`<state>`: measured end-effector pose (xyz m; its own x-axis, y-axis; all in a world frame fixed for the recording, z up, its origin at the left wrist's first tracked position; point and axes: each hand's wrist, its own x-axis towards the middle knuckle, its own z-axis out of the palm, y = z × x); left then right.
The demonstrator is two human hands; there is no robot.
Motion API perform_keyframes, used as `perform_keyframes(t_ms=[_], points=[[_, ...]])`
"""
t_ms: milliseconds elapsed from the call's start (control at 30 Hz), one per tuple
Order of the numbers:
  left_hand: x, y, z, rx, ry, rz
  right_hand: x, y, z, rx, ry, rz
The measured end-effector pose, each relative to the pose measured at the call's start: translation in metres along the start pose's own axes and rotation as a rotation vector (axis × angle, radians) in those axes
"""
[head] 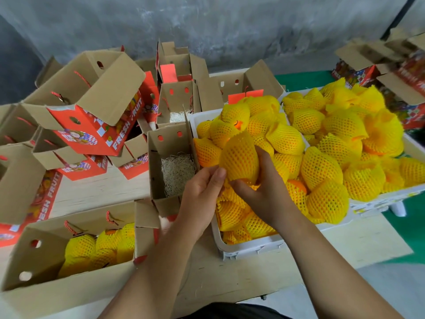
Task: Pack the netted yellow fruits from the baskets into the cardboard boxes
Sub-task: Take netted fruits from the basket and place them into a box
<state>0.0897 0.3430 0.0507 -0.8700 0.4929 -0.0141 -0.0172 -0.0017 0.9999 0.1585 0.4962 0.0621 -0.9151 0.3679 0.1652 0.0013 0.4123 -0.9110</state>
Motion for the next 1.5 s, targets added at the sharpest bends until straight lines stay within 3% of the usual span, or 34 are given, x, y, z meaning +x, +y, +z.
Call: perform_keyframes(t_ms=[200, 333, 467, 567, 667, 767, 833, 933, 1067, 1167, 1233, 1333, 1433, 1500], points=[[0.002, -0.001, -0.004, -0.006, 0.056, 0.1, 0.005, 0.004, -0.007, 0.005, 0.097, -0.035], [-0.001, 0.004, -0.002, -0.13, -0.033, -0.041, 0.006, 0.004, -0.007, 0.044, 0.191, 0.01], [0.003, 0.017, 0.007, -0.543, -0.185, -0.319, 0.003, -0.004, 0.0, -0.077, 0.018, -0.026], [0.006, 0.015, 0.014, -0.515, -0.111, -0.33, 0.001, -0.006, -0.003, -0.351, -0.153, -0.074], [0.006, 0.007, 0.011, -0.546, 0.013, -0.381, 0.007, 0.006, -0.026, -0.447, -0.018, -0.122], [0.006, 0.002, 0.004, -0.535, 0.038, -0.381, 0.016, 0.025, -0.037, -0.452, 0.261, 0.184], [0.004, 0.001, 0.003, -0.499, 0.021, -0.371, 0.02, 0.037, -0.03, -0.472, 0.25, 0.368], [0.001, -0.003, -0.003, -0.466, 0.01, -0.373, 0.026, 0.044, -0.025, -0.542, 0.264, 0.362], [-0.006, -0.007, -0.017, -0.465, 0.009, -0.371, 0.035, 0.038, -0.032, -0.582, 0.141, 0.56], [-0.01, -0.008, -0.029, -0.466, -0.001, -0.376, 0.031, 0.033, -0.026, -0.784, -0.032, 0.631], [-0.013, -0.01, -0.038, -0.466, -0.01, -0.374, 0.025, 0.026, -0.017, -0.852, -0.032, 0.594], [-0.019, -0.012, -0.056, -0.443, -0.022, -0.353, 0.008, 0.011, -0.002, -0.82, 0.184, 0.407], [-0.025, -0.01, -0.081, -0.46, -0.046, -0.311, -0.013, -0.019, 0.022, -0.637, 0.37, 0.201], [-0.032, -0.003, -0.098, -0.506, -0.048, -0.309, -0.025, -0.047, 0.051, -0.483, 0.35, 0.088]])
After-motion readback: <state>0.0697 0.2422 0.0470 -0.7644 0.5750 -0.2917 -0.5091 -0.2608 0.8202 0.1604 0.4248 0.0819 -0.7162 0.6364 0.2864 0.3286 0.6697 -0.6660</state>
